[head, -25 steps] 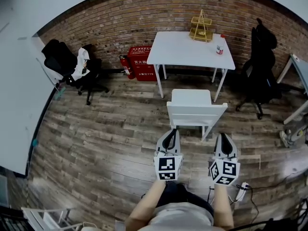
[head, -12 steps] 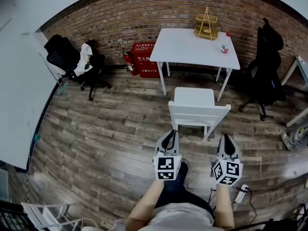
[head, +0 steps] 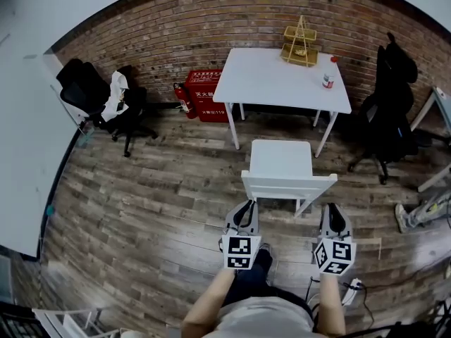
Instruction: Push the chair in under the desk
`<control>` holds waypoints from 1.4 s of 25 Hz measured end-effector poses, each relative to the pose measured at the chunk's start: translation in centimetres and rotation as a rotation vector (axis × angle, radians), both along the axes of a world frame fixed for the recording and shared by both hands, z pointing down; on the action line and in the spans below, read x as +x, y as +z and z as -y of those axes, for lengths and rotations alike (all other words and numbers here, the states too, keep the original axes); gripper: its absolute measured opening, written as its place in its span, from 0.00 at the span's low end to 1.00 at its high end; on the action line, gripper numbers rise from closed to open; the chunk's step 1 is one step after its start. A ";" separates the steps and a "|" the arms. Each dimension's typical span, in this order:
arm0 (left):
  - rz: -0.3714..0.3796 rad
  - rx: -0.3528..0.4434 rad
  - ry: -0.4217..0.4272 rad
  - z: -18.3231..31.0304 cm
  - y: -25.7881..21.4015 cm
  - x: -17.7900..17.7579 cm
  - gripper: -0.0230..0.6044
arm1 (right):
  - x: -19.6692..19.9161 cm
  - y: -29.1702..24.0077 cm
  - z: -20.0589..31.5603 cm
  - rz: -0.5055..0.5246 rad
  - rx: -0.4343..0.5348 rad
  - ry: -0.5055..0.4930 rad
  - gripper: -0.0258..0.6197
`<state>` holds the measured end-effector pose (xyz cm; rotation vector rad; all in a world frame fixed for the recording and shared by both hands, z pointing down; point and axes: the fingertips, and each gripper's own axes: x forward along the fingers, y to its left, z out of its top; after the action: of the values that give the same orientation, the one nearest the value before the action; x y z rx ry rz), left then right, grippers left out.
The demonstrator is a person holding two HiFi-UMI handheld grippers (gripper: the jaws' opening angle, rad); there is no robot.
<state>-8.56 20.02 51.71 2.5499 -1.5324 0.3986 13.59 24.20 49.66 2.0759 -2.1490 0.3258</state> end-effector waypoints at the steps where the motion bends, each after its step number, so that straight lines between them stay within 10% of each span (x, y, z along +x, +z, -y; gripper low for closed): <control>1: 0.008 -0.012 0.001 0.7 0.3 0.0 0.07 | 0.3 0.2 0.7 -0.001 -0.006 0.003 0.10; 35: 0.047 -0.136 0.151 12.0 6.7 -1.3 0.47 | 4.6 7.5 10.9 -0.032 -0.215 -0.038 0.47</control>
<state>-9.88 8.03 58.38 2.5744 -1.2825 0.5645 18.22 13.28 57.16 1.9075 -2.0325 0.4917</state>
